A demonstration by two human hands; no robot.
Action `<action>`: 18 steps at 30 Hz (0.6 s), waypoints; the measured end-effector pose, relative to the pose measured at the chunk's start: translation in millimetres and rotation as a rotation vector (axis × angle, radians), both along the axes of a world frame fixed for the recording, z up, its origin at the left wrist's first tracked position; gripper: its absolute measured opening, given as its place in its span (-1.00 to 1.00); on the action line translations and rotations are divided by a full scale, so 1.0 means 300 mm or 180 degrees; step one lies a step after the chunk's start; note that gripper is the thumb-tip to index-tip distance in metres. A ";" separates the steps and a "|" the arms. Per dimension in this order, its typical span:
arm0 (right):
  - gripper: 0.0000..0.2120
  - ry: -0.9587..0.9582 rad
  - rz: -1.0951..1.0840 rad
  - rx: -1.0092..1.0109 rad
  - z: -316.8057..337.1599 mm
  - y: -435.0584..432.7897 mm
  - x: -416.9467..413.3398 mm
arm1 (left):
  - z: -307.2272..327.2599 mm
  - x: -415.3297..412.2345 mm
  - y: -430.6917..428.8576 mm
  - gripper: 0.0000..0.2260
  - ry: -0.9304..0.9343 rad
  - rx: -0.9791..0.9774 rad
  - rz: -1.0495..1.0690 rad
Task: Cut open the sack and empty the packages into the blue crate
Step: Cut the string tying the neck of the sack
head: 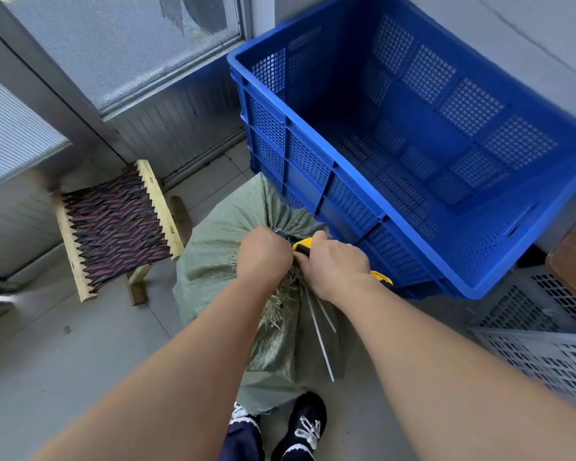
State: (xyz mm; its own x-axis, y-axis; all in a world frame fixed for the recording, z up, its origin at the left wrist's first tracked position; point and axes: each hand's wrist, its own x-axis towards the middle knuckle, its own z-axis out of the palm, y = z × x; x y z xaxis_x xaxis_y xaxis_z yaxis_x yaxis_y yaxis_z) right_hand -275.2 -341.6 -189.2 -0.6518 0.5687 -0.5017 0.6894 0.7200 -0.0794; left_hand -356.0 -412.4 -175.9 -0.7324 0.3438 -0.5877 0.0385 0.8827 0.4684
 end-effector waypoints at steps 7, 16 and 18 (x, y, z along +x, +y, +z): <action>-0.42 -0.0308 -0.1165 -0.0554 -0.057 0.061 -0.037 | 0.016 0.108 -0.023 -0.78 -0.0054 0.0350 -0.0025; -0.37 0.0734 -0.2067 -0.1543 -0.040 0.038 0.002 | -0.047 0.146 -0.063 -0.82 -0.0126 0.0958 0.0202; -0.58 0.1094 -0.2627 -0.2248 -0.037 0.049 0.017 | -0.047 0.132 -0.068 -0.77 -0.0132 0.0996 0.0316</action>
